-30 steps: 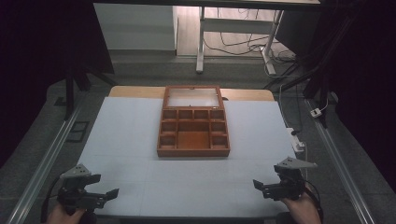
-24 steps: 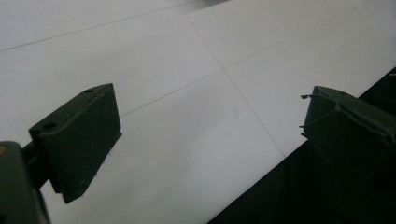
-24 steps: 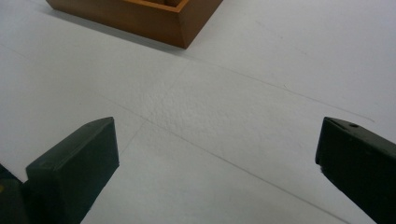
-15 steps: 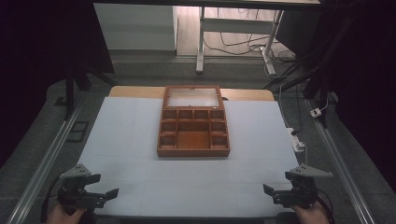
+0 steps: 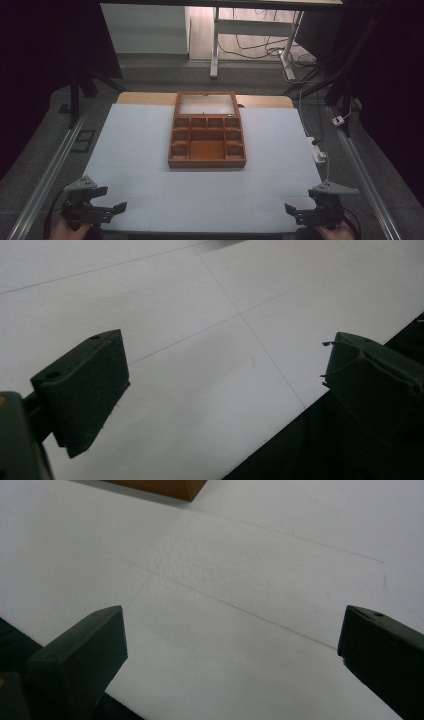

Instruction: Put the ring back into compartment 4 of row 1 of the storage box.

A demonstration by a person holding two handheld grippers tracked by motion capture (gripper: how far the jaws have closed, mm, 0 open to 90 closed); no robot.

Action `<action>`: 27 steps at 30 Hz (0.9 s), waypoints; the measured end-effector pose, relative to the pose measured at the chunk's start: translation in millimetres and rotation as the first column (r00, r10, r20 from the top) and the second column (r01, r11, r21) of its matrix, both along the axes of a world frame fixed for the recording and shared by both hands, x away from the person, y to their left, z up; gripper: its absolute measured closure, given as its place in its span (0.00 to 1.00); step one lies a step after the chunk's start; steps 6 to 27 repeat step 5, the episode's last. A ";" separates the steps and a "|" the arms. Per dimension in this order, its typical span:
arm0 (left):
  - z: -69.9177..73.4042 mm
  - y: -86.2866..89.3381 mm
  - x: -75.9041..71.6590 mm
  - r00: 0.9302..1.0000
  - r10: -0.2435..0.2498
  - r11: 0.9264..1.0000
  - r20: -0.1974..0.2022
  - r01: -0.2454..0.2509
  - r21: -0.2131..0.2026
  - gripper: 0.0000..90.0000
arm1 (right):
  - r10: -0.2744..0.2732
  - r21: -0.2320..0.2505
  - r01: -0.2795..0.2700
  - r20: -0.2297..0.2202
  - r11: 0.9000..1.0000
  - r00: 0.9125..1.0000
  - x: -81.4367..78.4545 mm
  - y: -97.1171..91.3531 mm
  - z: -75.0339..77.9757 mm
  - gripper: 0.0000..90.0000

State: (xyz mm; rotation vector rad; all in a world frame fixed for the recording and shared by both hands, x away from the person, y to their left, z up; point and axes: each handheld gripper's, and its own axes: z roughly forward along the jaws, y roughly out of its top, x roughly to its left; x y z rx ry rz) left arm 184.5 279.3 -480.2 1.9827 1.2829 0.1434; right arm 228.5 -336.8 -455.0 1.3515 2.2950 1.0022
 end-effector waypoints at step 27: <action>0.4 1.1 1.0 1.000 -0.001 1.000 0.000 0.001 -0.022 0.03 | -0.001 -0.009 0.001 -0.008 1.000 1.000 -0.4 -0.1 -0.5 0.00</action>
